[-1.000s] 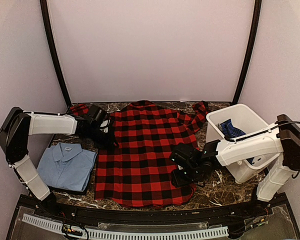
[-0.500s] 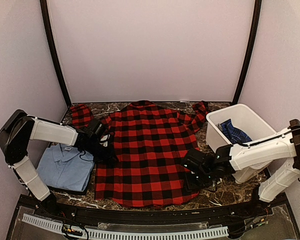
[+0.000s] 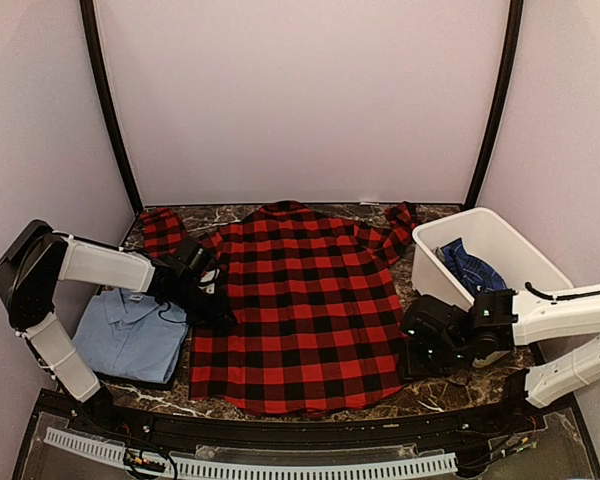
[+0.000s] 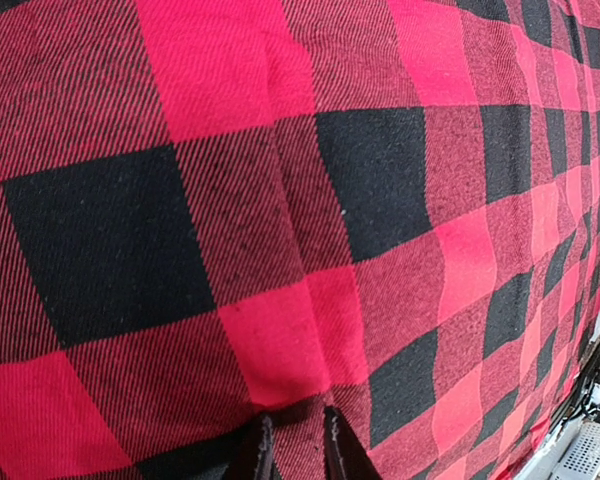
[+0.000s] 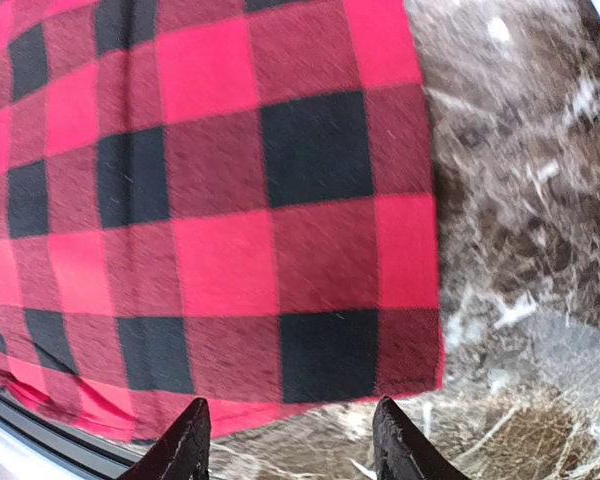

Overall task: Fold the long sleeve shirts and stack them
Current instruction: Flatten out the square-folded shirt at the center of the board, then pick up the flattened shirt from the center of the board.

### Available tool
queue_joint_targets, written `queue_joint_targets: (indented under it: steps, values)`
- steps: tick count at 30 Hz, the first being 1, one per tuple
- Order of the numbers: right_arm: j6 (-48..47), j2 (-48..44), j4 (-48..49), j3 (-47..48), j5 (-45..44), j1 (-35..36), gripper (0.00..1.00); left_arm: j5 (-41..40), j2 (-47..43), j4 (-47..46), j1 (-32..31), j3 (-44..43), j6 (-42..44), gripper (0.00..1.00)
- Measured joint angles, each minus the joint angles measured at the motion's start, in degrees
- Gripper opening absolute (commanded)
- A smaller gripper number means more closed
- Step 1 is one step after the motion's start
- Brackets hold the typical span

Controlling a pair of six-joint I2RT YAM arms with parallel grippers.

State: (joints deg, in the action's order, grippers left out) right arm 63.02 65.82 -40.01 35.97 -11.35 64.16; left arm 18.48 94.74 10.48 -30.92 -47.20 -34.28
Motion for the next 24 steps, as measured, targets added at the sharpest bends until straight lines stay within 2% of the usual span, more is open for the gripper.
queue_joint_targets:
  steps: [14,24]
  values:
    - [-7.9,14.1,6.1,12.8,-1.8,1.8,0.52,-3.9,-7.3,5.7,1.0,-1.6,-0.3,0.25]
    - [-15.0,24.5,11.4,24.1,-1.3,3.4,0.52,-8.2,-8.6,7.6,13.9,-6.0,1.3,0.27]
